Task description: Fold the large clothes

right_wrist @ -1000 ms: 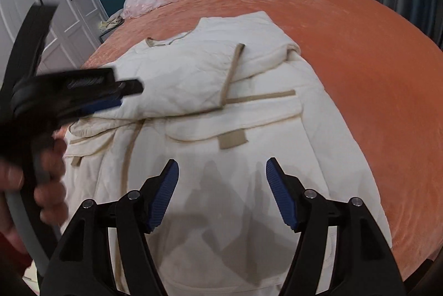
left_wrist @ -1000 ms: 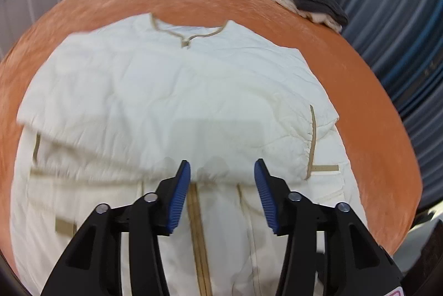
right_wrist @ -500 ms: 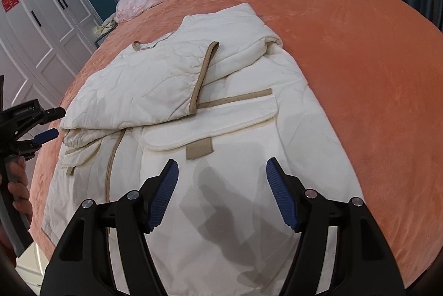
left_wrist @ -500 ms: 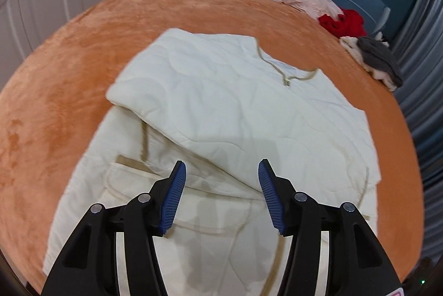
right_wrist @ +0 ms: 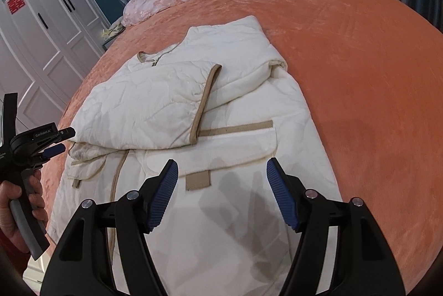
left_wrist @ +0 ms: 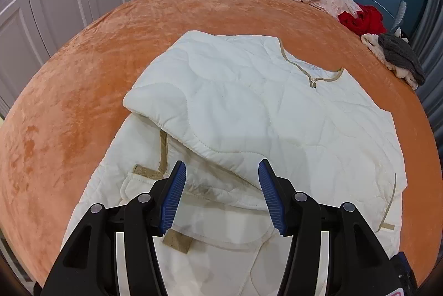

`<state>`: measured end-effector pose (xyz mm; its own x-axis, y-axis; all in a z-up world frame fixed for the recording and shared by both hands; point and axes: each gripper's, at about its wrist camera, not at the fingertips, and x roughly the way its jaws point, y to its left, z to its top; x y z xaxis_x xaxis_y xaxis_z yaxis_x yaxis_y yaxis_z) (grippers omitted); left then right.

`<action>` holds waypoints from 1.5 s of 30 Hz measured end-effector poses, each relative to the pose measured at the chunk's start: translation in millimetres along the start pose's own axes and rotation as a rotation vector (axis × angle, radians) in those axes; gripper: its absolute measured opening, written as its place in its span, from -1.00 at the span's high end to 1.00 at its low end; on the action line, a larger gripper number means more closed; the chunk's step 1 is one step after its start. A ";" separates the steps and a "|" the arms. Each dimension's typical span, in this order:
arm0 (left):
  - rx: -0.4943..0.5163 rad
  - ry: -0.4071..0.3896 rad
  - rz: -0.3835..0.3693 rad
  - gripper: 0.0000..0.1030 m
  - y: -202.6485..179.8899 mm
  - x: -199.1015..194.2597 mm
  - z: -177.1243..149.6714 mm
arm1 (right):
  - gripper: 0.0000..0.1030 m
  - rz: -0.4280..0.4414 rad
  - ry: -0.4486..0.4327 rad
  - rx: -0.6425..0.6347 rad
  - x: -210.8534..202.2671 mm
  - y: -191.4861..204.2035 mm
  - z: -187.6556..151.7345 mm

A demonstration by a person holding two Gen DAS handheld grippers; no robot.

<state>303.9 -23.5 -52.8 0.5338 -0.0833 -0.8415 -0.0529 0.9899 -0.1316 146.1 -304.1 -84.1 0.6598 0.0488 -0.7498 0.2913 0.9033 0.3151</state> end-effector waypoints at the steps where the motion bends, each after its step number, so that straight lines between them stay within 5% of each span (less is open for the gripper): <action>1: -0.001 0.001 0.000 -0.03 1.2 1.2 0.5 | -0.25 -0.003 -0.002 -0.007 0.5 2.1 1.7; 12: -0.026 -0.032 -0.005 -0.03 27.1 8.9 15.1 | -0.25 -0.026 -0.008 -0.107 9.8 29.0 27.7; 20: -0.083 -0.060 -0.039 -0.03 60.4 17.8 41.6 | -0.25 0.032 -0.010 -0.069 37.3 42.5 82.0; 24: -0.110 -0.051 -0.053 -0.03 71.8 27.0 53.5 | -0.26 -0.055 -0.023 -0.023 58.2 33.9 101.5; 30: -0.093 -0.034 -0.051 -0.03 69.8 53.0 58.4 | -0.26 0.031 0.112 0.070 90.9 18.3 81.0; 32: -0.089 -0.013 -0.035 -0.03 68.5 66.6 56.0 | 0.17 0.037 0.139 0.012 101.2 29.0 76.2; 34: -0.085 -0.012 -0.022 -0.03 67.3 71.4 54.5 | 0.91 0.029 0.117 -0.064 96.0 43.9 82.0; 39: -0.043 -0.026 -0.015 0.04 58.5 72.8 56.3 | 0.91 0.011 -0.132 -0.151 36.9 71.2 113.9; 45: 0.032 -0.060 0.062 0.03 44.2 85.5 47.4 | 0.91 -0.125 0.041 -0.187 110.0 54.2 96.5</action>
<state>387.2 18.6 -105.7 0.5804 -0.0156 -0.8142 -0.0613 0.9961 -0.0628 301.3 -290.8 -93.4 0.5969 -0.0543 -0.8005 0.2328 0.9665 0.1080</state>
